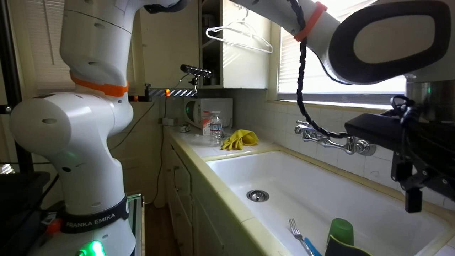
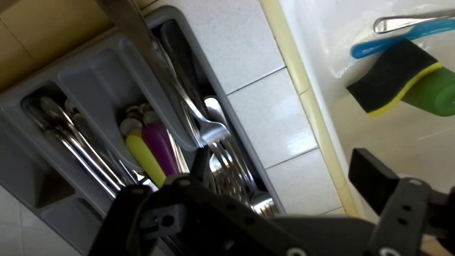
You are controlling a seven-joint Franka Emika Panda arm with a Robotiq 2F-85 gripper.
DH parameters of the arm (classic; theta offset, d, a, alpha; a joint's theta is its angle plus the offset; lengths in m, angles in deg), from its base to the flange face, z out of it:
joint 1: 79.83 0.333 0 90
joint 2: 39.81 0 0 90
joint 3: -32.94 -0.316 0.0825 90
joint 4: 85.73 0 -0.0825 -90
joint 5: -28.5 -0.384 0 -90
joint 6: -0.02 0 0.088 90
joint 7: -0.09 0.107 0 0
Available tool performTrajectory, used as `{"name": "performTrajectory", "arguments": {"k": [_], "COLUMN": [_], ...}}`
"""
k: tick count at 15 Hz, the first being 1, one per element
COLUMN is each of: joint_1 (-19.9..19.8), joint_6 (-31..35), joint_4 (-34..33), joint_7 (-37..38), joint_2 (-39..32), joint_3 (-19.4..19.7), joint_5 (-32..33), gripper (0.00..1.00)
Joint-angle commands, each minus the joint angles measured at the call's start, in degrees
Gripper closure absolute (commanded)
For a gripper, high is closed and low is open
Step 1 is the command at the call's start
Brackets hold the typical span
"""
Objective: Remove one silver fork from the cutlery holder and put it in the sink.
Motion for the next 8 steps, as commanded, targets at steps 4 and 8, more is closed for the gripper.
{"name": "performTrajectory", "arguments": {"k": [4,8], "joint_1": [-3.6,-5.1], "joint_6": [-0.6,-0.9], "joint_4": [-6.2,-8.4], "joint_7": [-1.0,-1.4], "joint_2": [-8.8,-11.6], "joint_3": [-1.4,-2.0], "joint_5": [4.6,6.5], "gripper": [0.00,0.00]}}
